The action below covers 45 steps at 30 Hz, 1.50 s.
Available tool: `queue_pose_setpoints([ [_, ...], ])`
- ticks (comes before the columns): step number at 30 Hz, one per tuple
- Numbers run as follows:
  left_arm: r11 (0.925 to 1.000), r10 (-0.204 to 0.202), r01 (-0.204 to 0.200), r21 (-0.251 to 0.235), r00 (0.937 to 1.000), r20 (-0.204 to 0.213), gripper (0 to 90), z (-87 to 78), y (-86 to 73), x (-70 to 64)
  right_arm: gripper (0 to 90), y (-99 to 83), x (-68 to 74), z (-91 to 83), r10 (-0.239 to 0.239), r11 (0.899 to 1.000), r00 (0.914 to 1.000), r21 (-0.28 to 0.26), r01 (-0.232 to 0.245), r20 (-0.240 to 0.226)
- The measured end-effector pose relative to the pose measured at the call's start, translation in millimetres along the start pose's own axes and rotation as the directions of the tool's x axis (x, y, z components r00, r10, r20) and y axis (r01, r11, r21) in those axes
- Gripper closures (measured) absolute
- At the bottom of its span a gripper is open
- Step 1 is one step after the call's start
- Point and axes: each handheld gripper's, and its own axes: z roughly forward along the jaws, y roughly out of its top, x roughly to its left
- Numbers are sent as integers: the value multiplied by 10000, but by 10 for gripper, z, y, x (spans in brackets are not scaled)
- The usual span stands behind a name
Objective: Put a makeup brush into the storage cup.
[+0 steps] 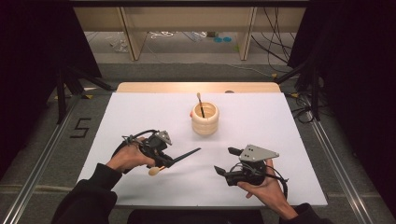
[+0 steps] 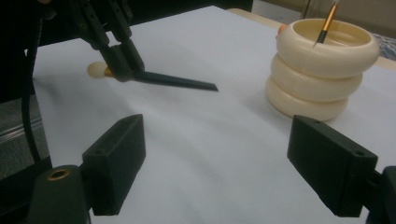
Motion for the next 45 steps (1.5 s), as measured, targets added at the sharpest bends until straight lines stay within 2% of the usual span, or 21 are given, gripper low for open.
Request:
queue_pose_setpoints([
  [1,10000,-6,7,-76,10000,72,778,17,7,-25,201,6,10,11,-64,9998,9999,-167,62,-133],
  [5,9998,99,-94,-177,9996,279,778,44,33,-97,199,32,62,41,-407,9986,9990,-353,401,-169],
  [6,9998,158,-155,-143,9996,246,778,54,40,-109,198,42,73,39,-519,9984,9981,-250,511,-317],
  [13,9991,405,-396,-182,9977,550,778,72,89,-196,198,89,134,62,-1391,9898,9896,-348,1379,-367],
  [15,9986,323,-300,-442,9981,532,778,89,110,-252,198,96,154,63,-1648,9861,9855,-279,1638,-396],
  [18,9983,400,-376,-444,9977,548,778,98,140,-306,199,109,195,71,-1895,9817,9801,-312,1879,-597],
  [19,9977,549,-526,-435,9970,542,778,97,152,-312,200,113,212,73,-2015,9794,9772,-283,2000,-674],
  [22,9977,518,-490,-458,9967,617,778,112,184,-366,201,124,272,82,-2509,9680,9653,-163,2504,-723],
  [24,9974,680,-663,-264,9953,695,778,116,208,-387,203,131,302,93,-2859,9582,9548,-130,2858,-810],
  [25,9977,618,-597,-315,9956,700,778,127,218,-405,207,131,321,100,-3034,9527,9492,-60,3039,-837],
  [30,9966,822,-817,-95,9933,816,778,138,278,-452,226,120,398,142,-3870,9201,9174,265,3908,-928],
  [33,9954,956,-961,17,9918,853,778,155,313,-476,243,115,439,170,-4349,8968,8948,416,4405,-1005],
  [34,9948,1000,-1014,102,9906,932,778,156,322,-486,251,113,453,179,-4503,8883,8869,489,4566,-1030],
  [37,9950,986,-998,69,9904,973,778,152,350,-507,256,108,498,200,-5216,8454,8484,788,5282,-906],
  [39,9937,1074,-1097,214,9901,900,778,148,373,-514,282,109,515,215,-5466,8296,8327,781,5528,-885],
  [40,9941,1036,-1062,229,9901,951,778,144,385,-520,287,109,525,223,-5457,8286,8316,812,5539,-1036],
  [43,9926,1142,-1177,292,9884,1002,778,133,420,-527,320,113,543,255,-5844,7987,8036,949,5942,-1131],
  [45,9919,1172,-1215,360,9877,1035,778,136,443,-543,348,107,560,278,-5990,7861,7919,1011,6098,-1189],
])
